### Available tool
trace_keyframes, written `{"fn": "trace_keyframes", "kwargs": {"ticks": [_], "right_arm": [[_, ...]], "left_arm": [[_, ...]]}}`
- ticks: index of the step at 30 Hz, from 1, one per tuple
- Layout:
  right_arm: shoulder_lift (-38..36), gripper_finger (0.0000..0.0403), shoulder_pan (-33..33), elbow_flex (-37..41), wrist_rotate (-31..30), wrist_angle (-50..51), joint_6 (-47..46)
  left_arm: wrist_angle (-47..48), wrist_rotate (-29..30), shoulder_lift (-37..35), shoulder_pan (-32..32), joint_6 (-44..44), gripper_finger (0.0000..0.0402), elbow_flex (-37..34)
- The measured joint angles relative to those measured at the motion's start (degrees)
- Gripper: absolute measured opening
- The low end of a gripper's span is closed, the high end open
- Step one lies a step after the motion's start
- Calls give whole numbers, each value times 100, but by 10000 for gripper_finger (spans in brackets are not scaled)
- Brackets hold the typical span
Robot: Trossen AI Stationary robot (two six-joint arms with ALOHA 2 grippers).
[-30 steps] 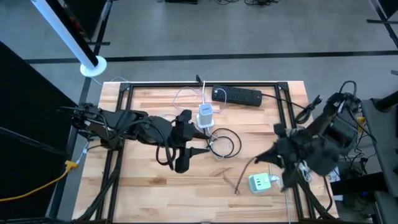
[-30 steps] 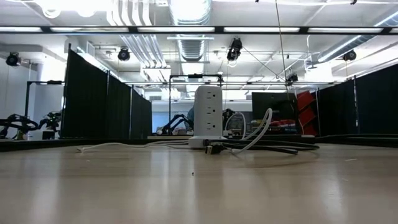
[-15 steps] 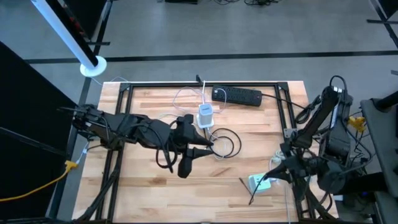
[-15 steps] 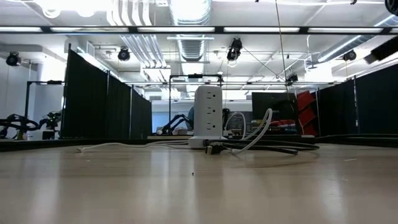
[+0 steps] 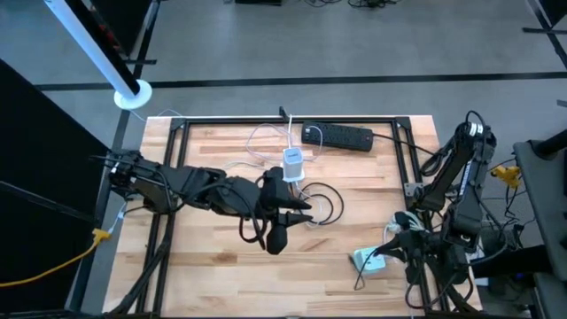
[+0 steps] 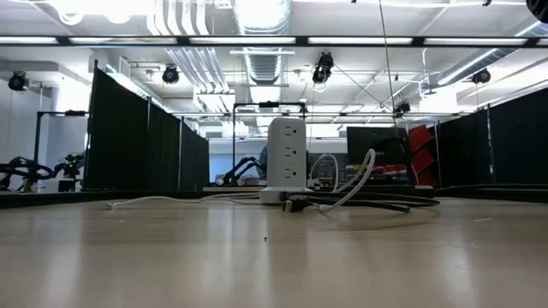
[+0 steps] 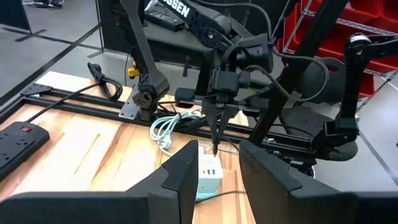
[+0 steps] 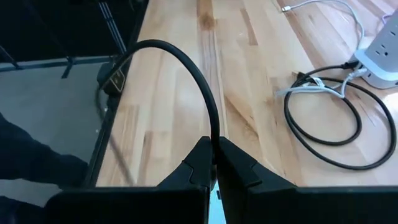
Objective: Insert USB
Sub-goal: Insert the black charger cable into the bottom white outlet extension
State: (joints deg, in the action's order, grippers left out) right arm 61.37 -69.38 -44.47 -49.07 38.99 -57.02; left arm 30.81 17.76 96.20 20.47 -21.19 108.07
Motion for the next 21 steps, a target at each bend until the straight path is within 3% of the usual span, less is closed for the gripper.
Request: {"fn": "trace_keyframes", "kwargs": {"ticks": [12,21], "right_arm": [[686,0,2,78,19,-65,-21],[812,0,7,95,-12,-227,56]], "left_arm": [[13,125,63,-79,-38,104,0],[-47,131,63,-137,-40,108,0]]}}
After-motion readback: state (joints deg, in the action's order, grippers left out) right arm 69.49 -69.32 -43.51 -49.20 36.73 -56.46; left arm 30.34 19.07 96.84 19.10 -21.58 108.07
